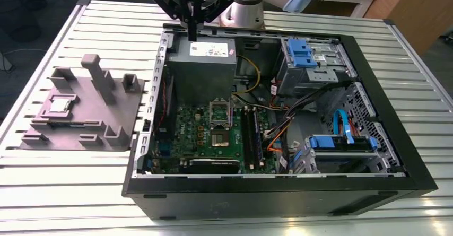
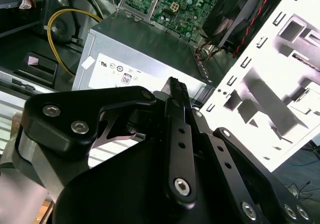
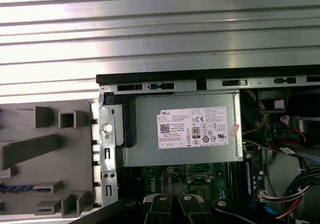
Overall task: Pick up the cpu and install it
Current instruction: 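Reach for the cpu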
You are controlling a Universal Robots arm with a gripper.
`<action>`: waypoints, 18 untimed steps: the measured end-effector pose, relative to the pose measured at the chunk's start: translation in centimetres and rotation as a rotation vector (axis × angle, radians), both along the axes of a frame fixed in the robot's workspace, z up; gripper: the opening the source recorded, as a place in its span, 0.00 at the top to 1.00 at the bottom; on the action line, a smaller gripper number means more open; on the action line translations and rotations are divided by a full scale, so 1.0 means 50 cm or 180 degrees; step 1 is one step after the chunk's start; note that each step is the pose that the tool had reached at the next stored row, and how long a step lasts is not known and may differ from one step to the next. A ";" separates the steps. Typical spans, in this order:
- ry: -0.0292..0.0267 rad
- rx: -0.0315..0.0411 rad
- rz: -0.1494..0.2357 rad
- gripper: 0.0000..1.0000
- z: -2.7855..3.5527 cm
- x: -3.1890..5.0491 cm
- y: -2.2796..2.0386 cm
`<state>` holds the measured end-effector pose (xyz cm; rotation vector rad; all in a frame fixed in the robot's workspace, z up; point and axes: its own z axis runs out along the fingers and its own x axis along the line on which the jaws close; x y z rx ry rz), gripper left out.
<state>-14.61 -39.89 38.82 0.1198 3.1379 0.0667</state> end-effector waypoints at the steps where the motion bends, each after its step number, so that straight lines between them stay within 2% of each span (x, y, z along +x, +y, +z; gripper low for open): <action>1: 0.0000 0.0000 0.0000 0.90 0.000 0.000 0.0000; 18: 0.0002 0.0000 0.0000 0.90 -0.001 -0.014 0.0000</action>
